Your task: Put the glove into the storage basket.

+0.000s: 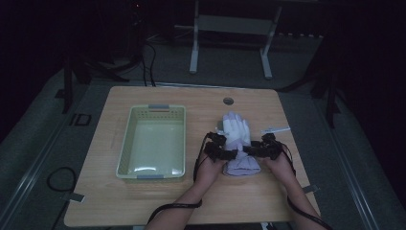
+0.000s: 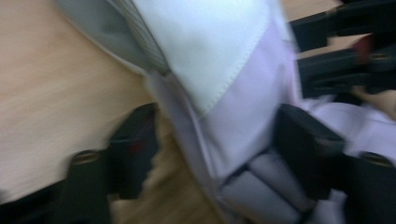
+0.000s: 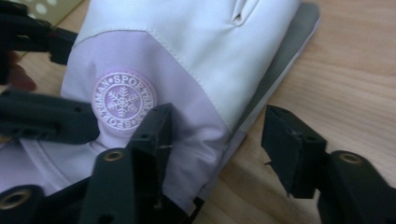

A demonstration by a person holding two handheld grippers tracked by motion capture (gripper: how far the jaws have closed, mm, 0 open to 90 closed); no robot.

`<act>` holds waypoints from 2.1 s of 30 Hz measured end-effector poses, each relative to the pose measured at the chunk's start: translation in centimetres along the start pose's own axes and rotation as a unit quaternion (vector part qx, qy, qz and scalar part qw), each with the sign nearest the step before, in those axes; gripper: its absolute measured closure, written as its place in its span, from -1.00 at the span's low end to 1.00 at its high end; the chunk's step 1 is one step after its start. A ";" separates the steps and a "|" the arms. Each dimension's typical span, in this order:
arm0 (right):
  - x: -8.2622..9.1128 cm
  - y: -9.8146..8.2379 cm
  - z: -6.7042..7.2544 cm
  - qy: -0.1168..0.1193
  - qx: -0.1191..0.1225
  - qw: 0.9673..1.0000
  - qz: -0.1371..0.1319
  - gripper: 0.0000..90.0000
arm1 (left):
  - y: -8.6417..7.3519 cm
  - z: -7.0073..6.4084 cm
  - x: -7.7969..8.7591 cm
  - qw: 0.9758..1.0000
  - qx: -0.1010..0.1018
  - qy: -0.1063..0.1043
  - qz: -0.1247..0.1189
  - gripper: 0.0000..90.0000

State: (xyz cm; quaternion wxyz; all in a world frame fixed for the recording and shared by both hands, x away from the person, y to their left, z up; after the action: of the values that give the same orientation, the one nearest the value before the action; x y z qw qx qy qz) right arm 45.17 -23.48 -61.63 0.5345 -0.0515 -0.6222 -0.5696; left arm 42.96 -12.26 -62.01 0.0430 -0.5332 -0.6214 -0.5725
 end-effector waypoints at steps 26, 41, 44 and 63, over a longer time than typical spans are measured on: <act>3.9 1.8 2.7 -0.011 0.001 1.000 -0.023 0.83 | 2.3 -2.6 3.5 0.998 -0.032 -0.052 0.001 0.64; 6.3 5.7 6.5 0.002 0.039 0.997 -0.059 0.83 | 4.4 -2.5 9.6 0.997 -0.072 -0.029 -0.012 0.67; 6.3 6.7 7.5 0.003 0.047 0.997 -0.062 0.83 | 4.8 -1.9 10.9 0.997 -0.077 -0.021 -0.015 0.67; 3.7 11.4 14.0 0.023 0.083 0.994 -0.073 0.83 | 4.4 3.1 17.5 0.996 -0.086 0.019 -0.022 0.67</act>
State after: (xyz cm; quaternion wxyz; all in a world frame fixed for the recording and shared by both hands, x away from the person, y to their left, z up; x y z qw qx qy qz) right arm 42.75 -10.88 -48.44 0.5084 0.0516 -0.6566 -0.5547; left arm 40.36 -0.16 -48.52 -0.0035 -0.5100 -0.5804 -0.6349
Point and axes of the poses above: each handheld gripper's, and its own axes: x roughly backward along the jaws, y roughly out of its top, z roughly to its left, the point moved 10 cm from there along -x, roughly forward along the jaws, and after that the axes turned 1 degree about z, right-handed, at the moved point
